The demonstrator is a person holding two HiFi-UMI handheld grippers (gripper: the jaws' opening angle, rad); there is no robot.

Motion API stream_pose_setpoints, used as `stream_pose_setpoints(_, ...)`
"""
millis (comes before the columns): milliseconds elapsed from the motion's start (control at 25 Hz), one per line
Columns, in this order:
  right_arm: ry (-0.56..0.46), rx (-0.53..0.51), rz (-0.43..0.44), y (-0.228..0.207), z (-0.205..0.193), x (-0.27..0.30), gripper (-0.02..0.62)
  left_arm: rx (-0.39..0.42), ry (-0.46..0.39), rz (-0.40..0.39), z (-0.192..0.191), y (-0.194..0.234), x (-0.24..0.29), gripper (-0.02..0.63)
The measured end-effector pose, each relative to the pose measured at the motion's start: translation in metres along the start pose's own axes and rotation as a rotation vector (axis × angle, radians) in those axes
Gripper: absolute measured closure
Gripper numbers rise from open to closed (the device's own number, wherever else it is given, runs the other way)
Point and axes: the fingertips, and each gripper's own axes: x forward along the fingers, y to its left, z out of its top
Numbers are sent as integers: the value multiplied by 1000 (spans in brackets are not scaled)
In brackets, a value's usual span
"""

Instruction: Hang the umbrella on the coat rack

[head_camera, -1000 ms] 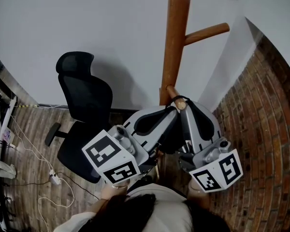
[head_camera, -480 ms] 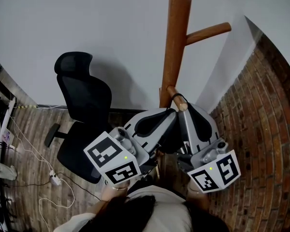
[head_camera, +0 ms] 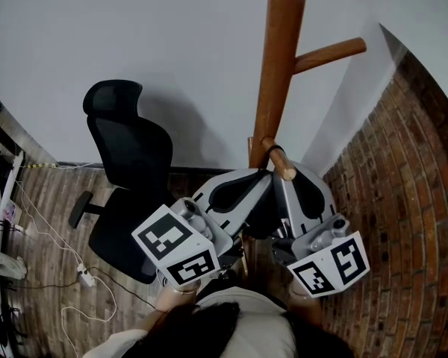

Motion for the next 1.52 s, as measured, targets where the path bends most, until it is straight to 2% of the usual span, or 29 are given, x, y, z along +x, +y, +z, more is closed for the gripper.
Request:
stream_pose_setpoints(800,-12,22,7,1,-7,3,560,-18,23,0,-9,10,1,595)
stream_pose_setpoints(1240,-22,44,42,4,-6,3,558,3,5,19,-9,10,0,595)
stream_pose_setpoints(1520,-16,42,35,4,-8,0,558,5,-13,24,-8,9,-2,594)
